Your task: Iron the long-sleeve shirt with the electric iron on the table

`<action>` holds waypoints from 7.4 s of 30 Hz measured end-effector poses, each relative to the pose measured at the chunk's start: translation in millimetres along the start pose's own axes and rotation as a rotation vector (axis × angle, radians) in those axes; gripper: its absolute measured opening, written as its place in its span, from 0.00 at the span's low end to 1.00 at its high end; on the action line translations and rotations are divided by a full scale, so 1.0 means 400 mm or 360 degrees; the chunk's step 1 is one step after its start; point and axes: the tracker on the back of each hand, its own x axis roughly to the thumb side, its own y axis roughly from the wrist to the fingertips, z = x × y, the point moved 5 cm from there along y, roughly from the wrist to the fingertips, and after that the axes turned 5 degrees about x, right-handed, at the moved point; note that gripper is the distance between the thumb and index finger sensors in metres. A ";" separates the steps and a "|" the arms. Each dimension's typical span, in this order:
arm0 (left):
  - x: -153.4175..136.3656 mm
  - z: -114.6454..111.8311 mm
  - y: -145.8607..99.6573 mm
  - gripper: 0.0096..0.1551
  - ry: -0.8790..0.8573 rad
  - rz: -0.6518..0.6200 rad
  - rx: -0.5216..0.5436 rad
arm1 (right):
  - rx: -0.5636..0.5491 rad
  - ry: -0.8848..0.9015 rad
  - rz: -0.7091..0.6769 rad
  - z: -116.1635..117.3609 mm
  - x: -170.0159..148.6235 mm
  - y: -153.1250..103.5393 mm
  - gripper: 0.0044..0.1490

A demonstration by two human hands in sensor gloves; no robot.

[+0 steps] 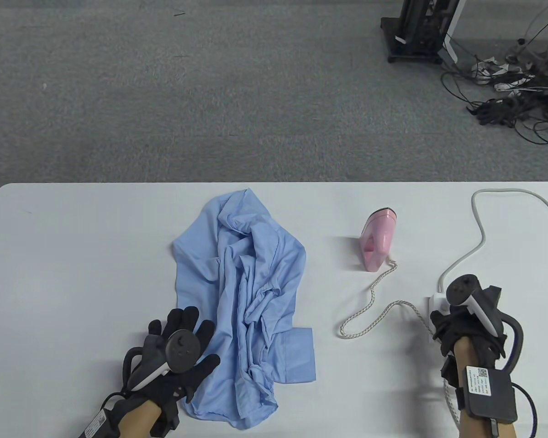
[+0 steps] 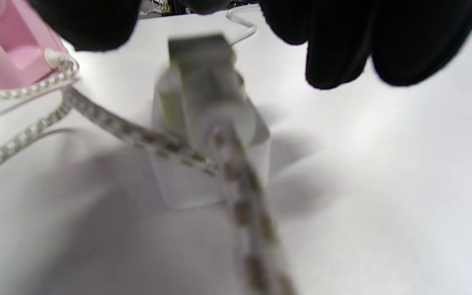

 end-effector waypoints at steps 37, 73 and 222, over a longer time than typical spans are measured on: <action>0.000 0.005 0.000 0.48 -0.0010 0.0007 0.0033 | -0.0010 -0.0173 -0.0029 0.003 0.011 0.029 0.42; 0.070 0.030 -0.005 0.49 -0.0026 -0.0150 0.0262 | -0.0276 -0.0484 -0.1084 0.285 0.655 -0.355 0.35; -0.228 -0.120 0.063 0.52 0.0133 0.0474 -0.0604 | -0.0303 0.1315 -0.0381 -0.035 0.343 0.142 0.38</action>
